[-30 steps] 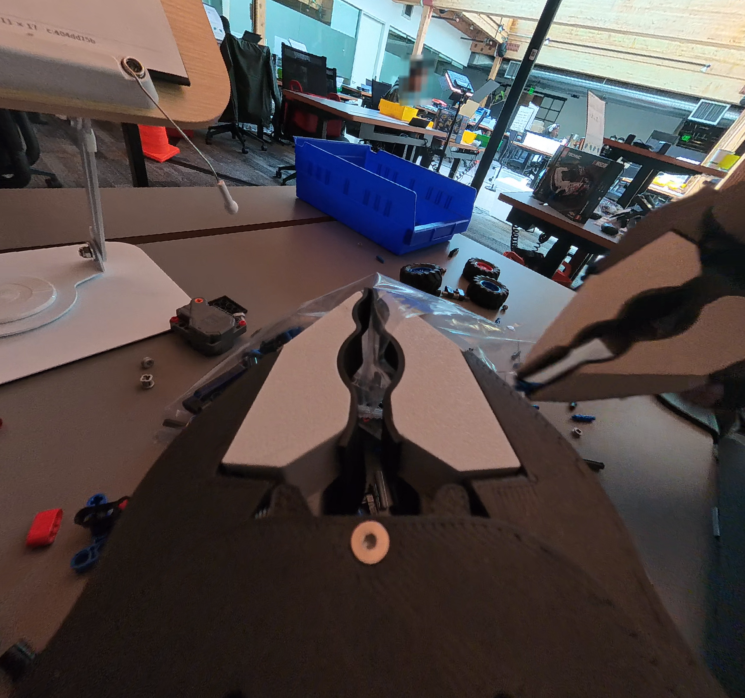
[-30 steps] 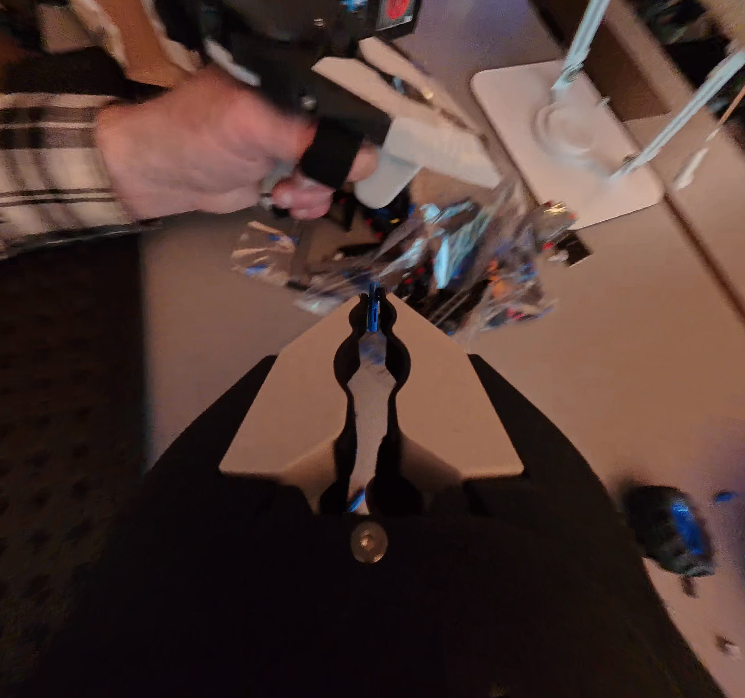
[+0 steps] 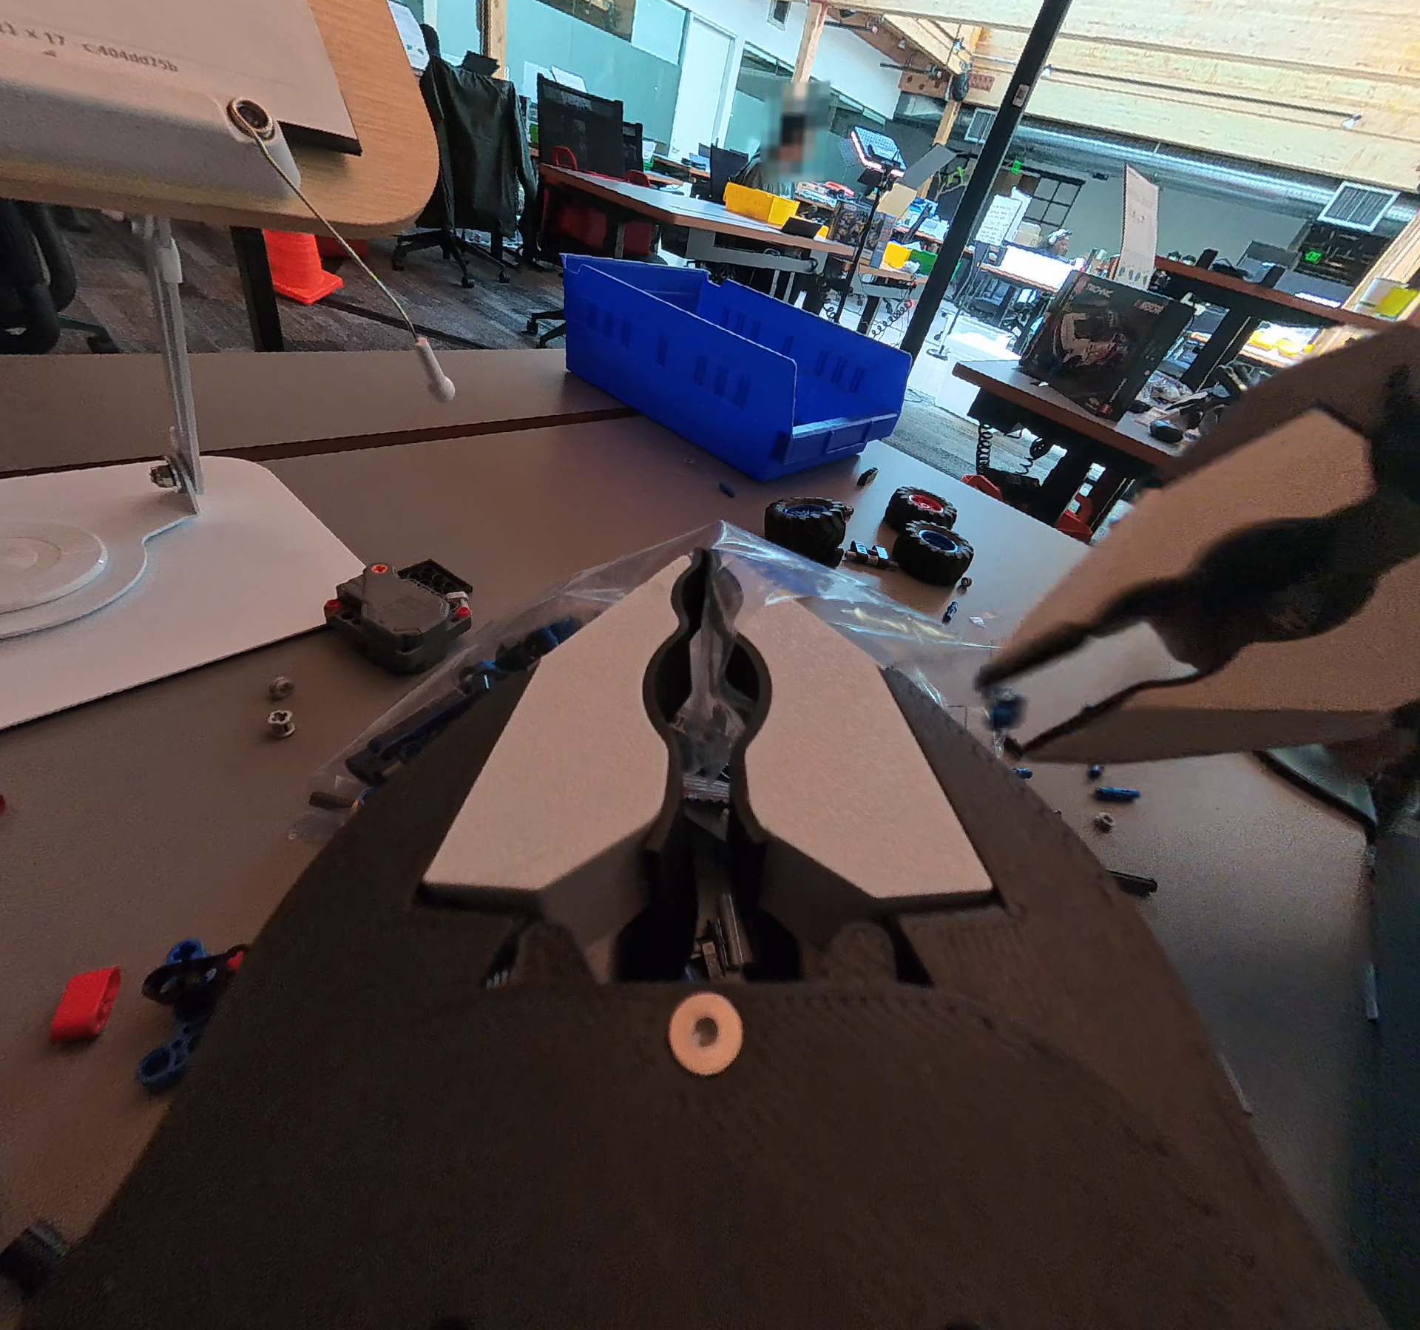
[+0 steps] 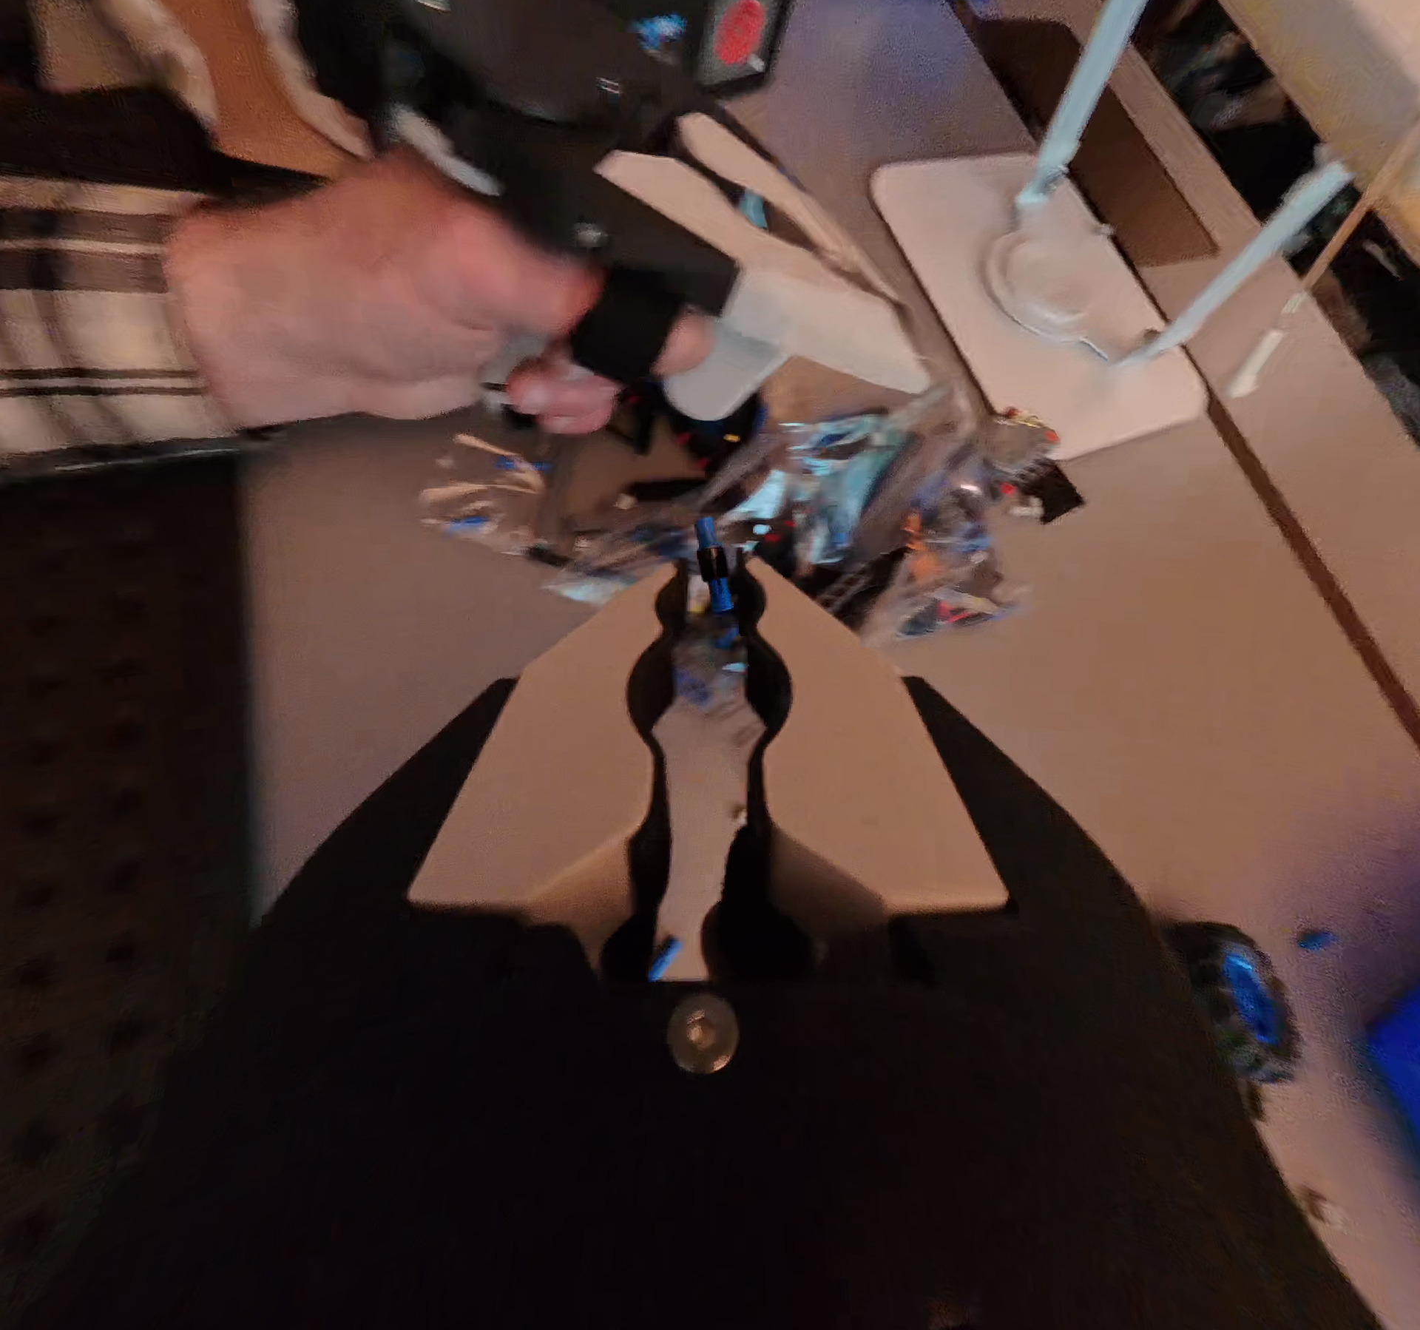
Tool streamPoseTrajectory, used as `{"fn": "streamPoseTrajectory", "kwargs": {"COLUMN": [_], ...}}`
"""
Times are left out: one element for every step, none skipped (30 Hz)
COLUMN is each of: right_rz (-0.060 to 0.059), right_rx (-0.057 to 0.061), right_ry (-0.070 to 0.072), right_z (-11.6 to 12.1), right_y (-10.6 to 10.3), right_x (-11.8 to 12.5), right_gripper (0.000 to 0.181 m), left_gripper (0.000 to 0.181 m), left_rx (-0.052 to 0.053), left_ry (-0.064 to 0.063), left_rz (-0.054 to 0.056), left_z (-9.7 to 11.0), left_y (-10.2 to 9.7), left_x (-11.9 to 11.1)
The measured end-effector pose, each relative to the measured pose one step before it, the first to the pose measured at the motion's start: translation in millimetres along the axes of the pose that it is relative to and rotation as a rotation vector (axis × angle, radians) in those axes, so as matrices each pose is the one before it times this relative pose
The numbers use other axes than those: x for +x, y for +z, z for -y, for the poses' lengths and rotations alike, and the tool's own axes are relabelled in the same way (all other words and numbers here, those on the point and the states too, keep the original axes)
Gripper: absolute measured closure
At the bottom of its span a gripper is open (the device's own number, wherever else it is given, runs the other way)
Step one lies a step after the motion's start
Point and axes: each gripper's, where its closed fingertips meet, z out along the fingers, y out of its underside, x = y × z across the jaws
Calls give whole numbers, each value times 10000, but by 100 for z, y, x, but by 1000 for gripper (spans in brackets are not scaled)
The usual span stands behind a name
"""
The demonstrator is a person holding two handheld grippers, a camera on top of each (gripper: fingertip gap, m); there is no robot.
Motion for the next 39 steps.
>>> {"fn": "streamPoseTrajectory", "kwargs": {"right_rz": [-329,-152,-73,-14,78,90,127,307,567,558,294,146,207,198,125,103,19,-42,-12,7,39,15,21,97,87,52,21,18,34,94,92,-21,-70,-92,-20,-63,-218,-128,-37], "right_rx": [-493,-673,-432,-1,379,500,310,-2,-261,-469,-543,-517,-429,-294,-209,-236,-250,-169,-100,-82,-36,-22,-29,-54,29,141,123,54,-52,-119,-172,-154,-95,76,14,-37,170,433,523], "right_ry": [-77,-151,-107,-60,-47,73,206,204,152,201,168,64,44,94,103,92,96,109,79,-1,-45,-50,-64,-80,-61,6,23,-15,-41,-8,37,16,12,8,-17,-89,-153,-145,-177], "right_z": [-356,-790,-544,-10,408,475,142,-407,-921,-1327,-1488,-1450,-1228,-856,-592,-541,-470,-229,-19,37,83,71,40,7,134,308,249,81,-118,-260,-363,-327,-249,70,39,43,474,1005,1282], "right_y": [804,812,465,-98,-598,-878,-885,-764,-507,-134,259,563,758,843,826,741,567,368,237,209,151,97,47,7,-66,-163,-229,-222,-103,60,196,259,274,110,31,-53,-303,-601,-796], "right_x": [1032,560,190,-129,-430,-414,-381,-702,-1270,-1363,-974,-729,-752,-612,-384,-268,-49,84,26,-41,-92,-45,-49,-148,-107,-32,5,-46,-129,-190,-139,51,144,167,31,61,274,198,125], "right_gripper": [159,155,154,156,160,163,163,162,162,161,161,162,162,161,161,161,162,164,167,170,177,181,181,181,181,181,181,181,172,165,164,166,170,177,177,177,176,176,177], "left_gripper": [181,181,181,181,181,181,181,181,181,181,181,181,181,181,181,181,181,181,181,181,181,181,181,181,181,181,181,181,181,181,181,181,181,181,181,181,181,181,181], "left_rx": [8,11,9,7,1,-4,-10,-16,-9,0,-2,-1,7,13,10,8,8,-1,-8,-8,-1,4,8,8,3,1,2,2,5,4,1,-2,-4,-3,6,4,3,1,-2], "left_ry": [-12,-26,-33,-24,1,10,9,7,13,13,2,-3,6,6,-3,-5,-1,1,0,4,4,-3,-6,-4,-2,7,12,6,-5,-8,0,0,8,3,-3,1,-1,2,3], "left_rz": [16,15,13,11,7,-1,-11,-17,-15,-9,-8,-4,5,10,8,6,7,3,-5,-5,-2,-3,-3,-6,-11,-12,-4,-3,-7,-8,-6,-9,-7,-3,-2,3,3,2,-1], "left_z": [-1,-5,-4,9,14,15,-8,-29,-12,10,7,-1,28,34,10,9,10,-11,-19,-12,-3,18,24,25,14,6,15,9,19,6,10,-6,1,-7,15,2,6,2,-2], "left_y": [-19,-39,-32,-22,-1,27,27,24,21,5,19,0,-16,-31,-32,-35,-26,0,15,16,1,1,-8,-8,1,-6,-5,-7,2,-9,0,12,10,-1,-16,-15,-9,1,8], "left_x": [-54,-62,-66,-45,-18,6,37,54,60,47,19,8,-4,-8,-3,-9,-14,-7,1,10,10,-1,-7,-4,19,35,33,14,6,8,11,30,24,12,10,8,-12,-4,-2]}}
